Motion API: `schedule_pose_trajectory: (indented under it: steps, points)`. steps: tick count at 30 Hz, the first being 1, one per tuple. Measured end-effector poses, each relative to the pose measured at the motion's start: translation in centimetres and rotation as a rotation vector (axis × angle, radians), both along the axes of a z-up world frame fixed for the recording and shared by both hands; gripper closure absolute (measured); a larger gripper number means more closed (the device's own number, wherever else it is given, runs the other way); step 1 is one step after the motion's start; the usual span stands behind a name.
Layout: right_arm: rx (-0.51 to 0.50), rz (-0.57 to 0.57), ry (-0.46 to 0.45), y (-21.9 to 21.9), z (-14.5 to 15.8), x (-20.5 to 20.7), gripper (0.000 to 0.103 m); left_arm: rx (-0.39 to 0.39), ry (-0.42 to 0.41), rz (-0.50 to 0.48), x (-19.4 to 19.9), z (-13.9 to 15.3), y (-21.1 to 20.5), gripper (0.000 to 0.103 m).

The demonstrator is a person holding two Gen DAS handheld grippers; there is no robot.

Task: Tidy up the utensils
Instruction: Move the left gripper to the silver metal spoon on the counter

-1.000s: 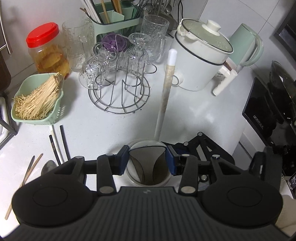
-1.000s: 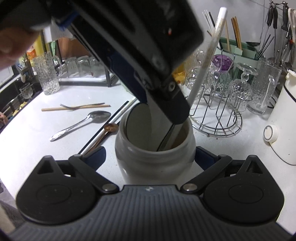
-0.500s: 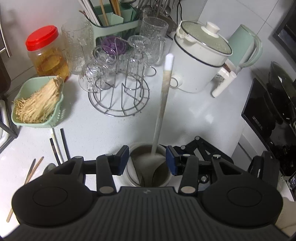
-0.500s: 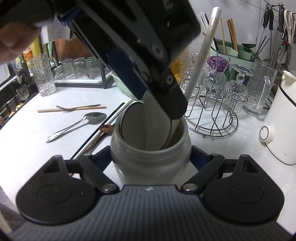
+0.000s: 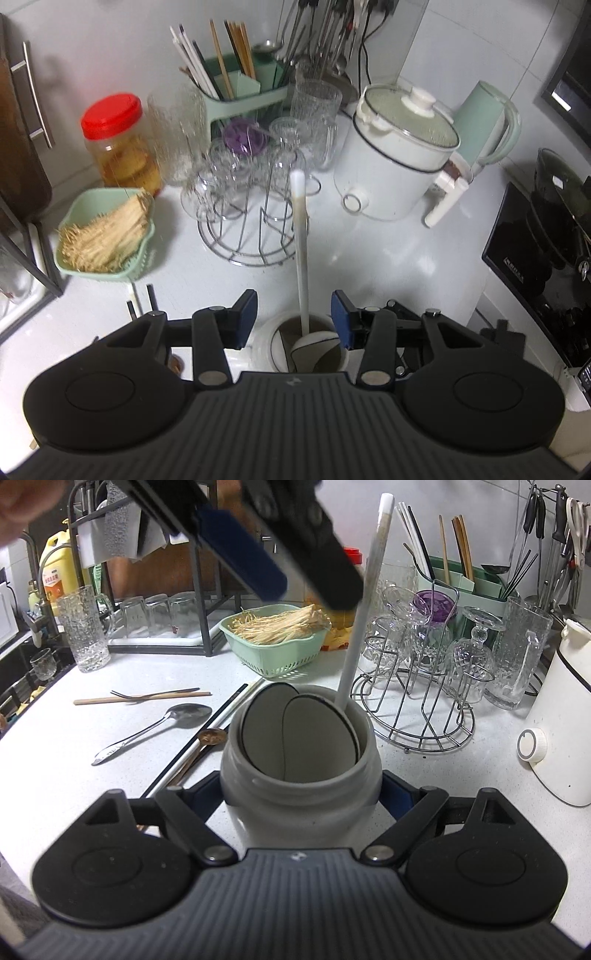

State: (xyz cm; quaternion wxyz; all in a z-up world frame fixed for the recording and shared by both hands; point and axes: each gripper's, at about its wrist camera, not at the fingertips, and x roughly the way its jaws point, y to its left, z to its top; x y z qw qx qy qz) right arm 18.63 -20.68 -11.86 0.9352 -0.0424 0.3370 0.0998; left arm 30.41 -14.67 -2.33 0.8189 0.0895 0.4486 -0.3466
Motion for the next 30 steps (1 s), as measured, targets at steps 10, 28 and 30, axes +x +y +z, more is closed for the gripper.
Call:
schedule_pose_trajectory:
  steps: [10, 28, 30]
  points:
    - [-0.001, -0.006, 0.006, 0.1, 0.0, 0.1, 0.012, -0.067, -0.078, 0.077, -1.7, 2.7, 2.3, 0.053]
    - [0.005, -0.017, -0.036, 0.4, 0.7, 0.6, 0.000, -0.139, -0.089, 0.329, -3.9, 2.3, 10.4, 0.053]
    - [-0.002, -0.018, -0.034, 0.6, 0.7, 0.8, 0.000, -0.143, -0.080, 0.355, -4.2, 1.7, 11.3, 0.053]
